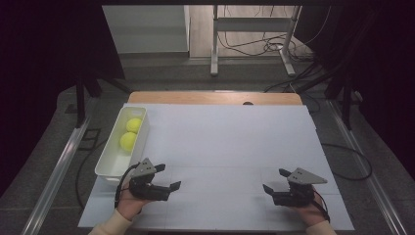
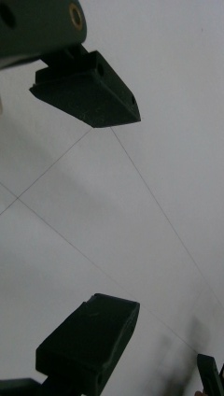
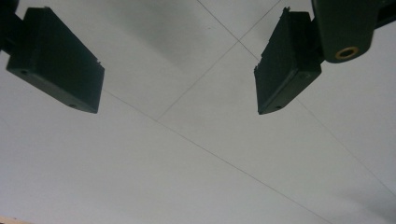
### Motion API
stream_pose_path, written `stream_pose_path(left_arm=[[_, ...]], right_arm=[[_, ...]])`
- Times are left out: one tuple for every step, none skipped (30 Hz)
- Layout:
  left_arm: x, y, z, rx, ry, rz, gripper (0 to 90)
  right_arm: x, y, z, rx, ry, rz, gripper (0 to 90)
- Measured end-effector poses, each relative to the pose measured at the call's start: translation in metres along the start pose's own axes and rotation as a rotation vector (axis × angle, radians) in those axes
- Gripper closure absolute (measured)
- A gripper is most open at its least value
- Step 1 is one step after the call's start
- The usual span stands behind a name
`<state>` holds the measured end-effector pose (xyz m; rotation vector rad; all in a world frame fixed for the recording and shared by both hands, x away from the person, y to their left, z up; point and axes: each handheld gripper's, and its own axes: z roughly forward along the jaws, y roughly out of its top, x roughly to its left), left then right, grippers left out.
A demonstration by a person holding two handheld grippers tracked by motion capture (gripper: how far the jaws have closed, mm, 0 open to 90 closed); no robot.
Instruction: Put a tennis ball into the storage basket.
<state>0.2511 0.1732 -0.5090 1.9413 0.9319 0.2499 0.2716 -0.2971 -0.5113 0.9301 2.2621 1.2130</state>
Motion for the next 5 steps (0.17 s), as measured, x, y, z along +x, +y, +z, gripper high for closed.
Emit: stream_pose_path(left_arm=[[0.0002,-0.0001,0.0002,0.000,0.000,0.000,10.6],[0.0002,-0.0003,0.0003,-0.001,-0.001,-0.001,10.6],[0.0003,-0.0004,0.0004,-0.001,-0.001,-0.001,10.6],[0.0005,-0.0005,0.0007,0.000,0.000,-0.001,10.6],[0.0006,-0.0005,0.0009,0.001,0.001,-0.001,10.7]], right_arm=[[0.0001,0.0000,-0.0003,-0.002,0.000,0.000,16.1],[0.0001,0.0000,-0.0003,-0.002,0.000,0.000,16.1],[0.0002,-0.0001,-0.0008,-0.005,0.002,-0.004,16.1],[0.0002,-0.0001,-0.0008,-0.005,0.002,-0.004,16.1],[0.0003,0.0001,-0.0012,-0.009,0.007,-0.006,16.0]])
